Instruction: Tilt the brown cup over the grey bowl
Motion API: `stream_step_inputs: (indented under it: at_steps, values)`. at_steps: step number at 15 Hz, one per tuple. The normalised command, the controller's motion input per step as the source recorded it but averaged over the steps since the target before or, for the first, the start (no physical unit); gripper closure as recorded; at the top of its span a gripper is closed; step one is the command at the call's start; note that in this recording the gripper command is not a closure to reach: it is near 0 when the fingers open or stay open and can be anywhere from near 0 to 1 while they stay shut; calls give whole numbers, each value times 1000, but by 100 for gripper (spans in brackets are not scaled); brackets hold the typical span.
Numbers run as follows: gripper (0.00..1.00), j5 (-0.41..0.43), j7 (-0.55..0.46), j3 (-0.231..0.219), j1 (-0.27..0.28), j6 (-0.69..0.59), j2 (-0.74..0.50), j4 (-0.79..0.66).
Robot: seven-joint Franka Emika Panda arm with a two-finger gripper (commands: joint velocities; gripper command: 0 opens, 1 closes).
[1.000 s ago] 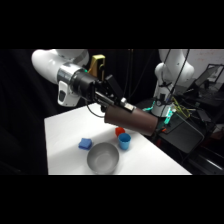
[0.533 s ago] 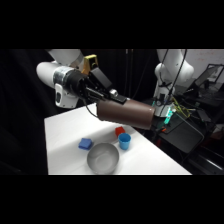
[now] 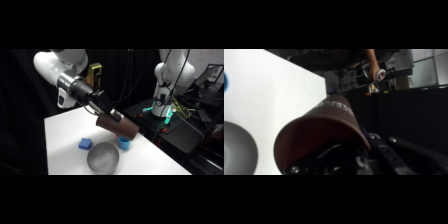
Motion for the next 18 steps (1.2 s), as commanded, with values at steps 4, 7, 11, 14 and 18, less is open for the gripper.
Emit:
stream_step_inputs:
  at_steps: [4,7,11,14,18]
  values:
    - [7,-596,-310,-115,-75,507,-620,-724]
    - [7,-396,-238,-60,-122,777,-697,-899]
    - [7,-143,-118,-22,-53,943,-697,-957]
    - [7,-29,16,11,37,988,-579,-856]
    - [7,-90,194,45,110,990,-316,-654]
